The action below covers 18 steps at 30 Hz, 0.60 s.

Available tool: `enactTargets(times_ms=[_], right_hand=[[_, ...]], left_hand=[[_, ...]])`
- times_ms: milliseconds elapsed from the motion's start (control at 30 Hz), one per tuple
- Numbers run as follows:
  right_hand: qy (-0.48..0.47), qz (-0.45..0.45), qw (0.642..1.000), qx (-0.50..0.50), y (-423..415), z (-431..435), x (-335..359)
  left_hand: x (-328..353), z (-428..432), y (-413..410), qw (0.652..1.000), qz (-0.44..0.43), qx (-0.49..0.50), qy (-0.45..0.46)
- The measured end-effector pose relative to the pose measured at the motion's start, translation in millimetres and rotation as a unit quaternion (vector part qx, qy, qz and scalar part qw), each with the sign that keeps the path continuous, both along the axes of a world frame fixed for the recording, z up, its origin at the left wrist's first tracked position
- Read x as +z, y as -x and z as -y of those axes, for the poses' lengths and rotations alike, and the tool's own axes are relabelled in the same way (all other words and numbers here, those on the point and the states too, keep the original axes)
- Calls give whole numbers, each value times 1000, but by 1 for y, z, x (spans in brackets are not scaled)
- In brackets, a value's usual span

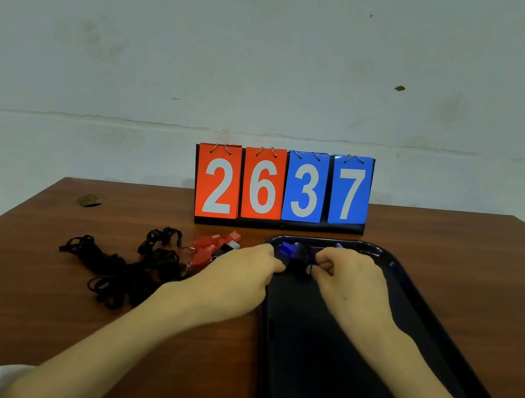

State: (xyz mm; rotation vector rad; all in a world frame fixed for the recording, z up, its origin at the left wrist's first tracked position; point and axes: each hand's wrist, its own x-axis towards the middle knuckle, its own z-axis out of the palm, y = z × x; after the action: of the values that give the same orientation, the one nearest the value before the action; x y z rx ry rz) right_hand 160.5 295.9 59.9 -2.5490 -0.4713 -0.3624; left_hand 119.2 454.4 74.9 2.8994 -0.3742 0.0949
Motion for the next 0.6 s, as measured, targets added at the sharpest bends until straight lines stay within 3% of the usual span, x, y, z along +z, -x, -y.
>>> enactTargets(times_ms=[167,300,600], right_hand=[[54,3,998,37,3,-1,0],[79,14,991,103,5,-4,1],[33,2,967,254,13,-6,5]], left_hand=[[11,-5,7,998,-6,-69,16],[22,-12,9,995,40,-80,41],[29,-31,-1,990,8,-51,131]])
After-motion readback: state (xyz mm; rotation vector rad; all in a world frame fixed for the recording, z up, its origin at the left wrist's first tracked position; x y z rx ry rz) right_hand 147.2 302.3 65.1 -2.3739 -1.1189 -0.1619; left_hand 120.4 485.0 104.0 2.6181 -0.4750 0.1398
